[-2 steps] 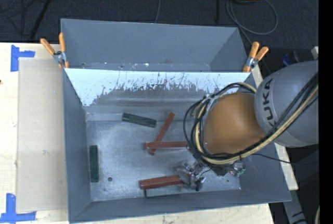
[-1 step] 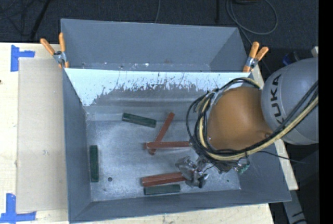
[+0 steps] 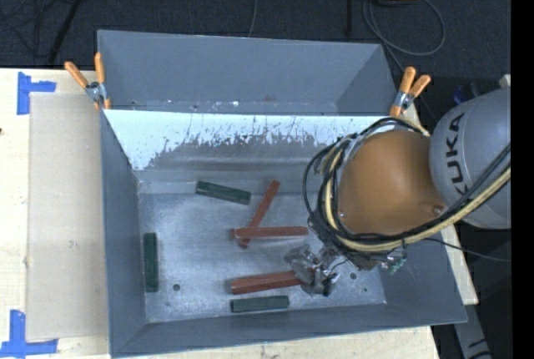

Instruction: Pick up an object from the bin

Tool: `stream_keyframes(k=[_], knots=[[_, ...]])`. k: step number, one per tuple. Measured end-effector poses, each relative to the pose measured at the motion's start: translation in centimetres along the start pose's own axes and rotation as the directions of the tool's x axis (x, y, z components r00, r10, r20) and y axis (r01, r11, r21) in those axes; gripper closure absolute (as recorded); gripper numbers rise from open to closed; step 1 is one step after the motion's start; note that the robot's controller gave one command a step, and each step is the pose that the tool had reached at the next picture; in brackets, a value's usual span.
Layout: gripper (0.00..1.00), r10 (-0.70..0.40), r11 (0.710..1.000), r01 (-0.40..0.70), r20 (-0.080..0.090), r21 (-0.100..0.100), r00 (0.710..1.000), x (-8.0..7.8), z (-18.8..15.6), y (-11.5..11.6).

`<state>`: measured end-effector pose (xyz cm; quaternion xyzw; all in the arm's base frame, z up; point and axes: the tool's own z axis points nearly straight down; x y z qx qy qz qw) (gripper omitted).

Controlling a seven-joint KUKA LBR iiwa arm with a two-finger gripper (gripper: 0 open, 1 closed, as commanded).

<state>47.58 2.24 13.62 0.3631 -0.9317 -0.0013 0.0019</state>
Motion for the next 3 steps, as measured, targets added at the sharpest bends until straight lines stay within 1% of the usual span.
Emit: stream_keyframes(k=[1, 3], knots=[[1.0, 0.001, 1.0, -0.001, 0.003, 0.003, 1.0, 0.0, -1.7, 0.0], [1.0, 0.002, 1.0, -0.002, 0.005, 0.005, 1.0, -0.1, -3.0, -0.1]])
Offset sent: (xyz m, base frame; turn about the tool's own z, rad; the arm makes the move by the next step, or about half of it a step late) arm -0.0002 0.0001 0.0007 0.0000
